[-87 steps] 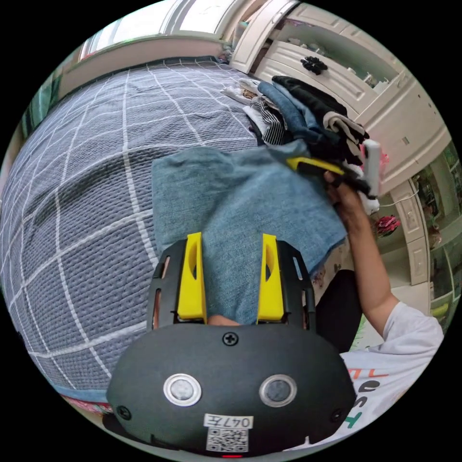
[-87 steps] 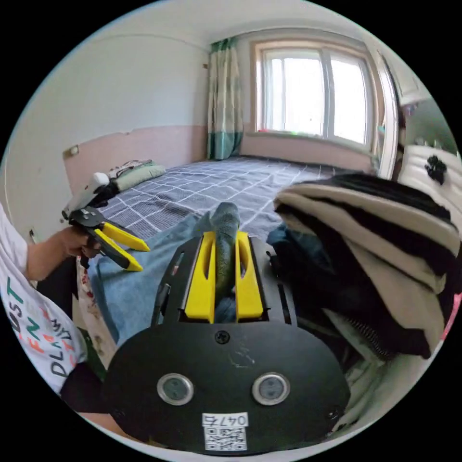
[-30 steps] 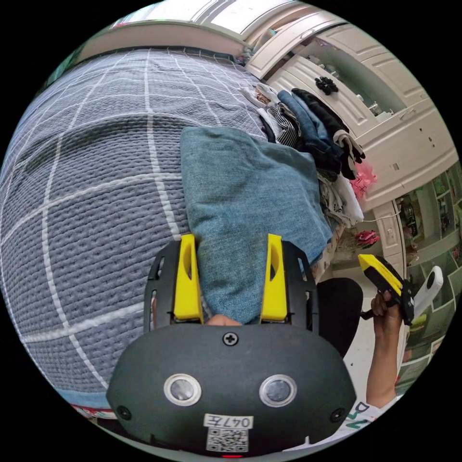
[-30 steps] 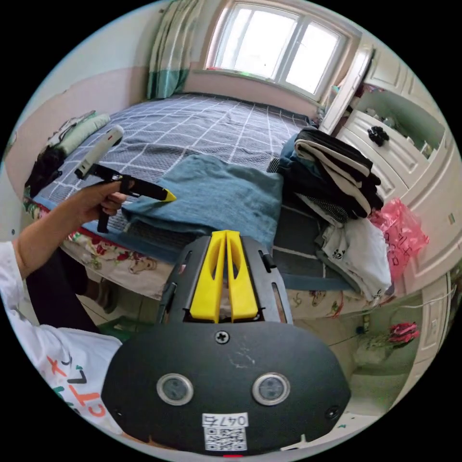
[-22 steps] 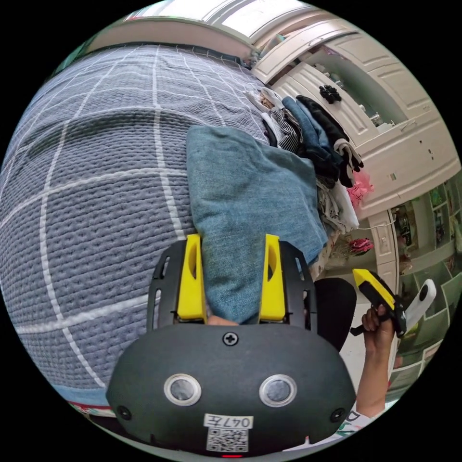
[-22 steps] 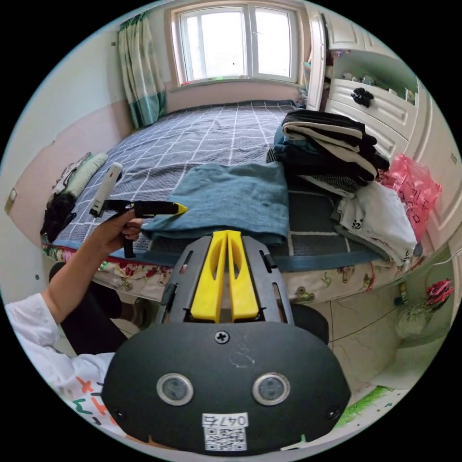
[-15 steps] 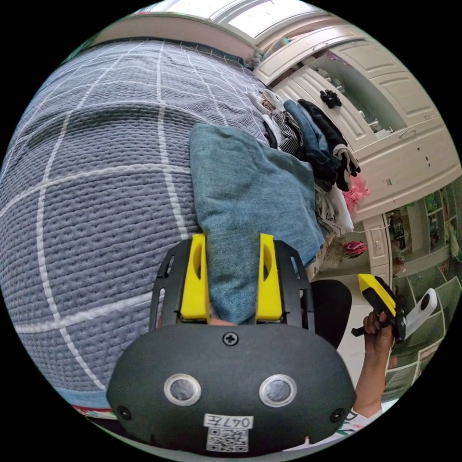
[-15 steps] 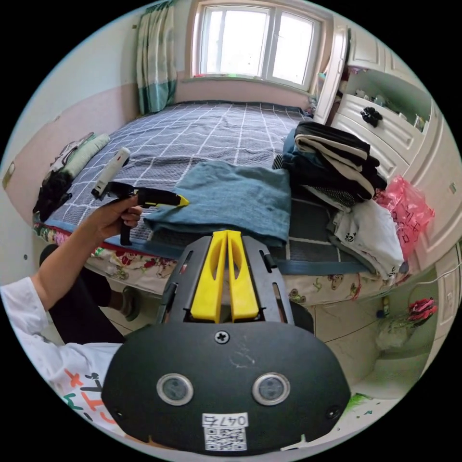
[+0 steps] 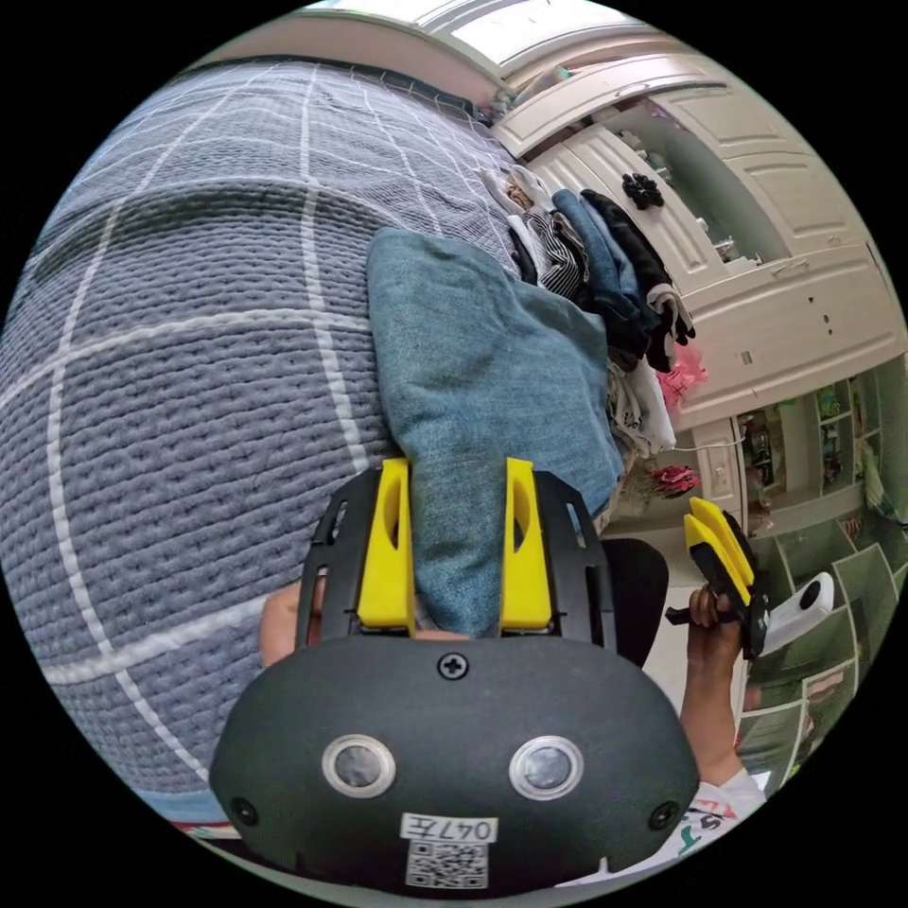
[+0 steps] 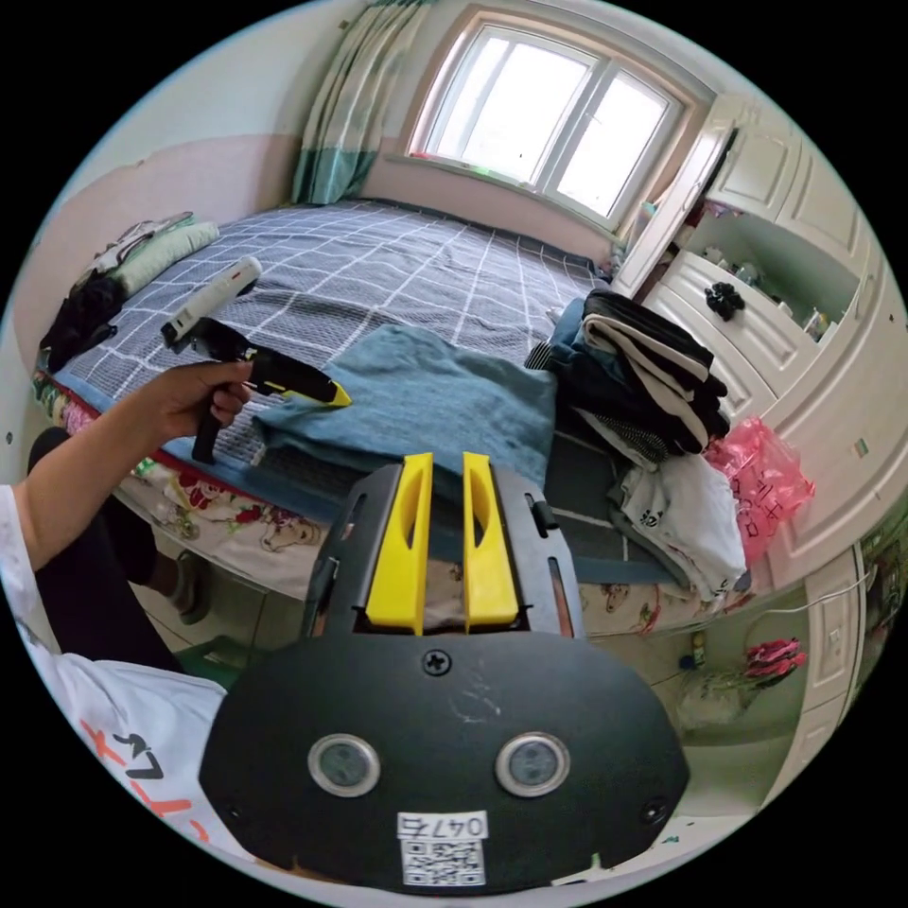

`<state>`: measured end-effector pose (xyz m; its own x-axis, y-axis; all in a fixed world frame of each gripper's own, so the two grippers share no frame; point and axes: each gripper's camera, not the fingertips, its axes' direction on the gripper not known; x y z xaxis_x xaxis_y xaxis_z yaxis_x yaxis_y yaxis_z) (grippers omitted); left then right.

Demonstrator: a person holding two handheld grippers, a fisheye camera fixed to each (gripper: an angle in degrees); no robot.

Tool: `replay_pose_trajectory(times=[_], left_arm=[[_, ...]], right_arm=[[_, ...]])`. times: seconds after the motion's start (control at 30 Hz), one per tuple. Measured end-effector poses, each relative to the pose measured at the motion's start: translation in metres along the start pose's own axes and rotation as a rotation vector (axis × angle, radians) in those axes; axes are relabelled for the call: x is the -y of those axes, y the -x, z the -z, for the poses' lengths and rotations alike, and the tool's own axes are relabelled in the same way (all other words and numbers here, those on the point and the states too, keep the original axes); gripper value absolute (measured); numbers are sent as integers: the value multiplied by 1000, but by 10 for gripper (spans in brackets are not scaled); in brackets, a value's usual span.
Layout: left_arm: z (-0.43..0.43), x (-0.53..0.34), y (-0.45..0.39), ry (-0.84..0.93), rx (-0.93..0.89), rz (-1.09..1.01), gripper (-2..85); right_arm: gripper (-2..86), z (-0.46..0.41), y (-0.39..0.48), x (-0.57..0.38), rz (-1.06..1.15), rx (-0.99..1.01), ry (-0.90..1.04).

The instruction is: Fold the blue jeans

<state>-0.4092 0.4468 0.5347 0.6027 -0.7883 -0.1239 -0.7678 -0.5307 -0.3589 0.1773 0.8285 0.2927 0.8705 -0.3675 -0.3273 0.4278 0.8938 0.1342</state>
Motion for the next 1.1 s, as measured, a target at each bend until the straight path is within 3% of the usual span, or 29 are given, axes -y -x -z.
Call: replay_pose_trajectory(times=[0.27,0.83,1.1], left_arm=[[-2,-6,2,-25,-4,-34,138],[-4,-15,-7,-54,39,-33,138],[-2,-20,-6,-72,13,-21,139]], right_arm=[[-11,-11,-14,0,-17,127,-99],[-12,-81,-80,-3,-91,236,31],[-12,-136,-131,-13,-187,369,-22]])
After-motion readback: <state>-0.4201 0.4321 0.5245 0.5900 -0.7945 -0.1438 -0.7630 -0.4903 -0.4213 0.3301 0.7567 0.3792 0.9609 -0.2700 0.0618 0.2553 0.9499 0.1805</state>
